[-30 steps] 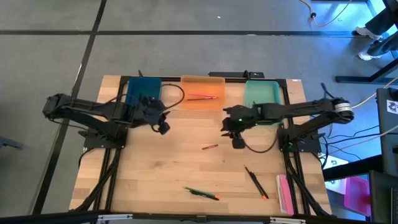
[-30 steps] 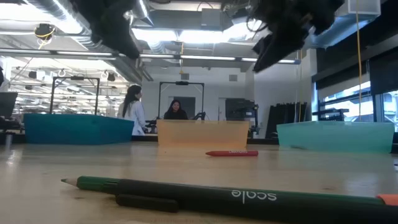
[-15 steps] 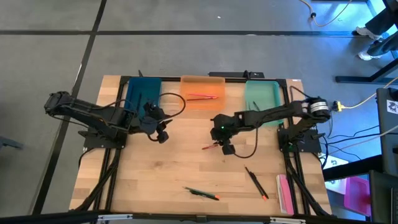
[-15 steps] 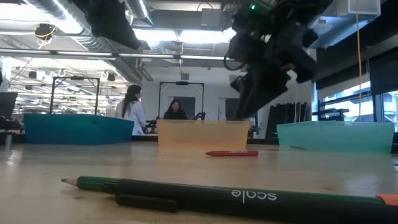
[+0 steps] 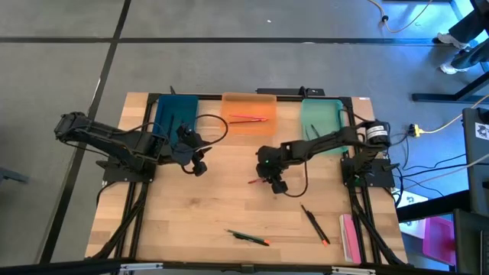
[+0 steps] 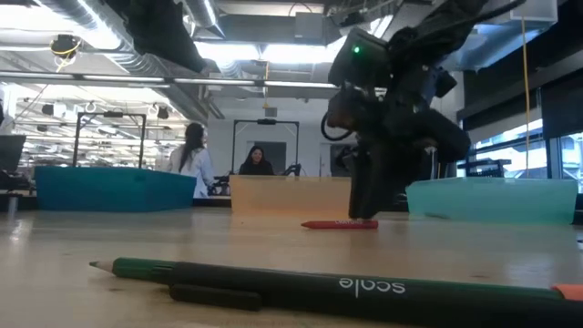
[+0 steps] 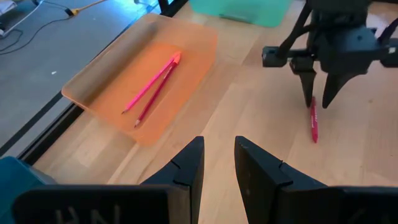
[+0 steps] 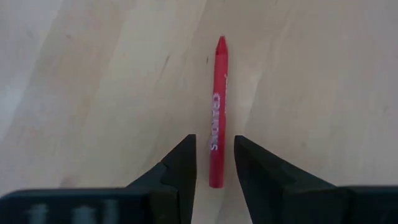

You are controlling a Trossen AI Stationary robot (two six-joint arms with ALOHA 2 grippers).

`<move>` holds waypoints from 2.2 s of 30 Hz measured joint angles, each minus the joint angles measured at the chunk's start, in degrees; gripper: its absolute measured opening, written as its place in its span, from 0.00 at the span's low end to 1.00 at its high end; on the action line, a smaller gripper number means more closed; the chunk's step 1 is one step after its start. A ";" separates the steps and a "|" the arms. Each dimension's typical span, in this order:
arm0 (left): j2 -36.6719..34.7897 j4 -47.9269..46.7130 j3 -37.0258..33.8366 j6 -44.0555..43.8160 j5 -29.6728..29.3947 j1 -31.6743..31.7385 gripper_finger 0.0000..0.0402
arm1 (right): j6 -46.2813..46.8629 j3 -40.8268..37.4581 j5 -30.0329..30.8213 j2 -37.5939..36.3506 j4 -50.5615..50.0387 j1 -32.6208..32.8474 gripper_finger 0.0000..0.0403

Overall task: Sort crayons/erasers/pens/pencils in bins
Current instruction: Put the red crayon into the blue bin

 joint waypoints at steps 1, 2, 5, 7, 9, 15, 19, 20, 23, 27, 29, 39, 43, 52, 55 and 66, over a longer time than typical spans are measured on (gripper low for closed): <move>0.00 0.00 0.00 -0.02 0.00 0.00 0.20 | -0.14 0.00 0.02 0.56 -0.07 0.00 0.28; 0.00 0.00 0.00 0.00 -0.02 0.00 0.20 | -0.17 0.00 0.21 1.12 0.22 0.00 0.28; 0.00 -0.03 0.00 0.00 -0.02 0.02 0.20 | -0.27 0.31 1.13 2.35 0.74 0.19 0.28; 0.00 -0.04 0.00 0.00 -0.12 0.06 0.20 | -0.35 0.33 2.81 3.05 0.92 0.66 0.28; 0.00 -0.04 0.00 -0.02 -0.39 0.04 0.20 | -0.34 0.33 5.31 3.13 0.85 1.27 0.28; 0.00 -0.02 0.00 -0.01 -0.63 0.04 0.20 | 0.94 0.26 7.44 3.25 0.69 1.97 0.22; 0.00 -0.02 0.00 -0.02 -0.68 0.05 0.20 | 2.22 0.26 7.95 3.35 0.92 1.97 0.13; 0.00 -0.02 0.00 -0.02 -0.68 0.04 0.20 | 2.46 0.25 7.96 3.34 0.90 1.95 0.10; 0.00 -0.02 0.00 -0.04 -0.68 0.05 0.20 | 2.72 0.22 7.96 3.34 0.71 1.95 0.05; 0.00 -0.02 0.00 -0.04 -0.70 0.06 0.20 | 3.22 0.20 7.96 3.34 0.62 1.95 0.05; 0.00 -0.02 0.00 -0.07 -0.70 0.06 0.20 | 4.44 0.16 8.00 3.17 0.64 1.95 0.07; 0.00 0.02 0.00 -0.15 -0.68 0.04 0.20 | 12.01 -0.22 8.21 -4.76 -0.91 1.75 0.07; 0.02 0.04 0.00 -0.17 -0.68 0.07 0.20 | 15.31 -0.26 10.31 -9.63 -3.62 1.77 0.08; 0.02 0.67 0.00 -0.15 -0.68 0.05 0.20 | 23.75 -0.15 18.78 -24.15 -15.80 -1.07 0.08; 0.02 1.61 0.00 -0.02 -0.66 0.04 0.20 | 26.44 -0.15 20.37 -28.42 -20.65 -3.20 0.08; 0.02 4.15 0.00 0.04 -0.64 0.04 0.20 | 40.59 -0.11 30.15 -40.60 -40.93 -13.98 0.08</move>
